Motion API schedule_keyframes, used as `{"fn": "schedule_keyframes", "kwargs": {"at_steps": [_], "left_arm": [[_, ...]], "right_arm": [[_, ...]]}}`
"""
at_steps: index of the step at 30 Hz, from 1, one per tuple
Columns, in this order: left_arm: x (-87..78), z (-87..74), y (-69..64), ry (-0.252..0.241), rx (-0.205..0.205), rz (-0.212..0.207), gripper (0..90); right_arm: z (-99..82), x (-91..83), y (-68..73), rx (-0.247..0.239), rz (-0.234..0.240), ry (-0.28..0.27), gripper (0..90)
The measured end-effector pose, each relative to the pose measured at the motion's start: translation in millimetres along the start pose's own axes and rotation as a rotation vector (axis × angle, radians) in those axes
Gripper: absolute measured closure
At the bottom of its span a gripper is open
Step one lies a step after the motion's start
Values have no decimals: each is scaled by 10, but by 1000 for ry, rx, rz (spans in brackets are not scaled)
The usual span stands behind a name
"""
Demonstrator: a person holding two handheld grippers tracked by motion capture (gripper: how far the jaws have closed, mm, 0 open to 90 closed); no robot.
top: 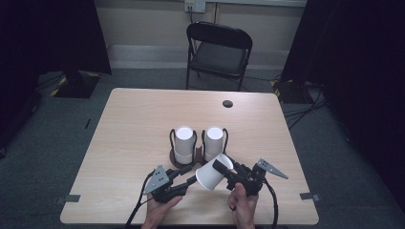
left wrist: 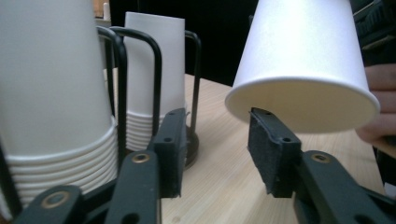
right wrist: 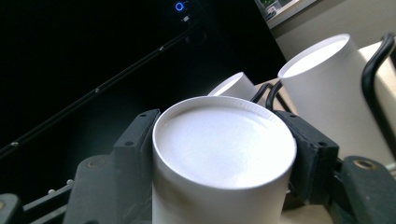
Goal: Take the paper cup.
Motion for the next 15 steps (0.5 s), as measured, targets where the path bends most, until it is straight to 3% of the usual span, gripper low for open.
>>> {"fn": "schedule_keyframes", "kwargs": {"at_steps": [9, 15], "left_arm": [[84, -14, -77, -65, 46, -25, 696], [109, 3, -97, -126, 59, 6, 738]], "right_arm": [[-92, 42, 34, 30, 23, 17, 348], [-104, 87, 37, 55, 47, 26, 348]]}}
Point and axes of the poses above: each handheld gripper's, and its own axes: x roughly forward along the jaws, z roughly out of its top, y roughly to its left, the point moved 1 cm from there along x, roughly forward along the jaws, and after that the axes turned 10 degrees about -y, right-handed, at the moved point
